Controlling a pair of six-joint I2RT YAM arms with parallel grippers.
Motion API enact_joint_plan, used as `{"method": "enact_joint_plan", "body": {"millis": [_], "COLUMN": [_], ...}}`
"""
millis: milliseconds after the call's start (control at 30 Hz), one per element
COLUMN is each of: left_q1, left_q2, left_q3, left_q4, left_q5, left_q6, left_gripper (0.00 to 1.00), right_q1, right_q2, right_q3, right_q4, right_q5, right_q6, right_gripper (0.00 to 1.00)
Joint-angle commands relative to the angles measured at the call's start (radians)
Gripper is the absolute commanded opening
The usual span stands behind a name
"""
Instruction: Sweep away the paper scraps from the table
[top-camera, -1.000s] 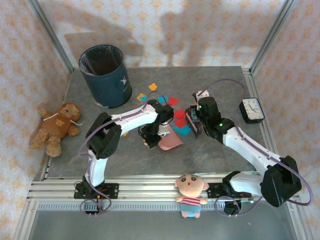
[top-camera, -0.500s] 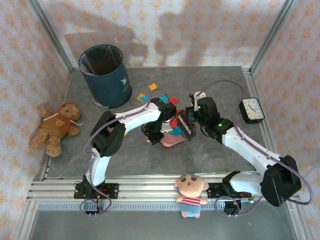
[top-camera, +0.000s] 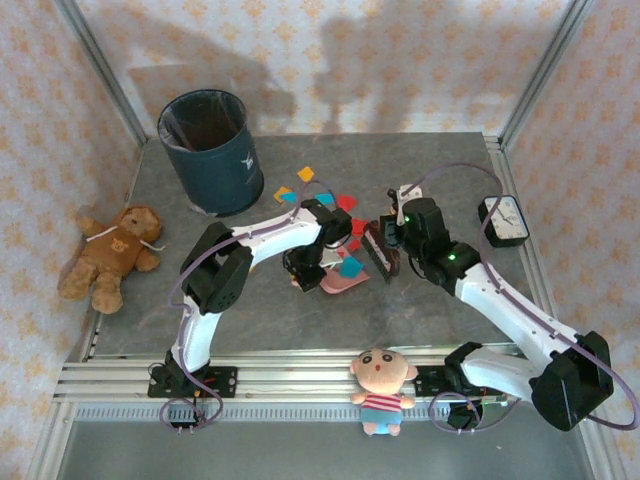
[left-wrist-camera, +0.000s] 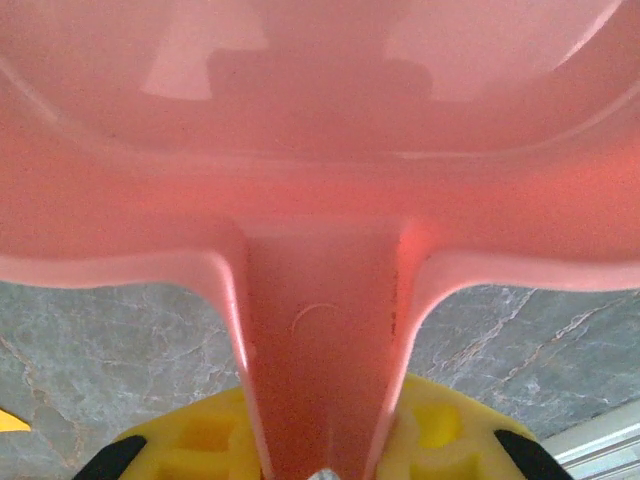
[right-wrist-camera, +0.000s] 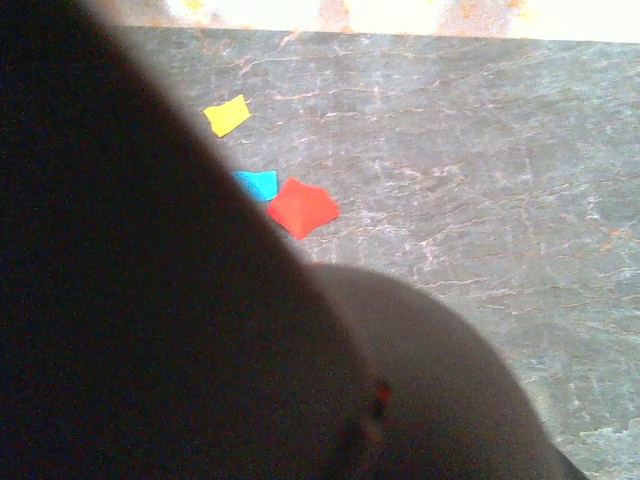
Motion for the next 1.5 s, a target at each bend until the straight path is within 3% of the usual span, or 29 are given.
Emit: {"method": "enact_joint_plan", "body": {"millis": [0, 433, 700, 967, 1467], "left_q1": [0.024, 0.051, 0.063, 0.08, 0.089], "left_q2": [-0.067, -0.062, -0.045, -0.038, 0.0], "left_q3": [-0.039, -0.063, -0.052, -0.059, -0.039], "left_q4": [-0.006, 0.016, 0.019, 0.024, 0.038], "left_q5": [-0.041, -0.02, -0.021, -0.026, -0.011], "left_q6": [-0.024, -0.033, -0.044, -0.063, -0.069], "left_gripper": [0.0, 0.0, 0.0, 0.0, 0.0], "right_q1": [0.005, 0.004, 0.002, 0.004, 0.009], "right_q2": [-0.006, 0.24, 0.371, 0.432, 0.285], "right_q3": [0.018, 0.172, 0.237, 0.283, 0.17], "right_q4": [0.086, 0.161, 0.207, 0.153, 0.003], "right_q5": [0.099, 0.258, 0.276, 0.105, -0.176], "right_q6": [-0.005, -0.128, -0.197, -0.215, -0.23], "right_gripper": [0.0, 0.0, 0.0, 0.0, 0.0]}}
